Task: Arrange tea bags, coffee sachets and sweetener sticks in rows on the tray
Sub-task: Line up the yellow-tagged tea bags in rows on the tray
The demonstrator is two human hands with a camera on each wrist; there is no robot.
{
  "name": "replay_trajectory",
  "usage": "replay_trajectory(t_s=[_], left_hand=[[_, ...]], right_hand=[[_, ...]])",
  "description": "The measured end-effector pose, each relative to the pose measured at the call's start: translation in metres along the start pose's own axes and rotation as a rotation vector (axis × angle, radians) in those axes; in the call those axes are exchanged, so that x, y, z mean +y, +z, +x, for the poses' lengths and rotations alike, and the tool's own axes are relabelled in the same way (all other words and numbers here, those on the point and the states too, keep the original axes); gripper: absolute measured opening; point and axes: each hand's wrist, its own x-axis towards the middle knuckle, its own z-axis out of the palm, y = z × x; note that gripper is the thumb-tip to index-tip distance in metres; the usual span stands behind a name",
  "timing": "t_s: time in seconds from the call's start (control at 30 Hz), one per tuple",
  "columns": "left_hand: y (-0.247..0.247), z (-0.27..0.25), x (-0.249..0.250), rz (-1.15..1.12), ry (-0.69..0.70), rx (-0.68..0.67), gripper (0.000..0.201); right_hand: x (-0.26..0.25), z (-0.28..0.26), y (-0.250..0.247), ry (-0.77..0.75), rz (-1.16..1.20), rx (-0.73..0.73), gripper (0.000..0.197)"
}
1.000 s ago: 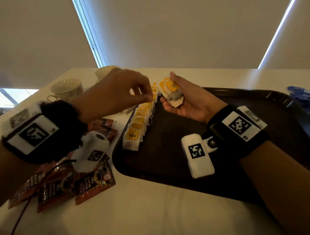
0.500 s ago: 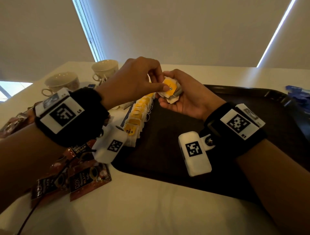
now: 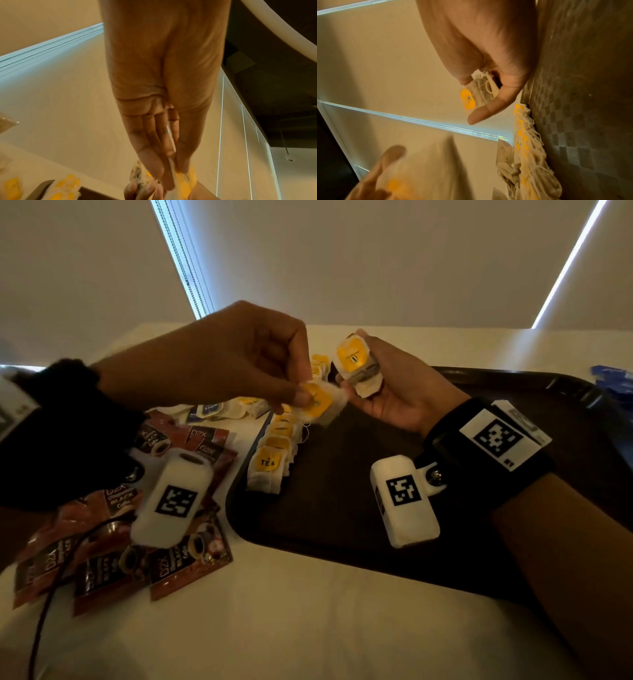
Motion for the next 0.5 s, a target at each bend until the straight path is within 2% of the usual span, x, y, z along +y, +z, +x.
replay_trajectory(t_s=[0.07, 0.17, 0.27, 0.4, 0.5], left_hand=[[-0.003, -0.011, -0.005, 0.017, -0.026, -0.056, 0.021], [-0.003, -0.027, -0.017, 0.088, -0.089, -0.223, 0.016], [0.004, -0.037, -0.029, 0.024, -0.206, -0.324, 0.009], [0.011, -0.039, -0.042, -0.034, -0.285, -0.347, 0.008], [0.014, -0.035, -0.047, 0.022, -0.307, -0.306, 0.011]], right_hand=[[-0.001, -0.001, 0.0, 0.007, -0.001, 0.025, 0.031], [-0.001, -0.002, 0.001, 0.005, -0.023, 0.023, 0.032], [-0.001, -0.002, 0.002, 0.012, -0.034, 0.02, 0.032], [-0.001, -0.002, 0.002, 0.014, -0.038, 0.027, 0.033], [-0.001, -0.002, 0.002, 0.012, -0.058, 0.035, 0.033]])
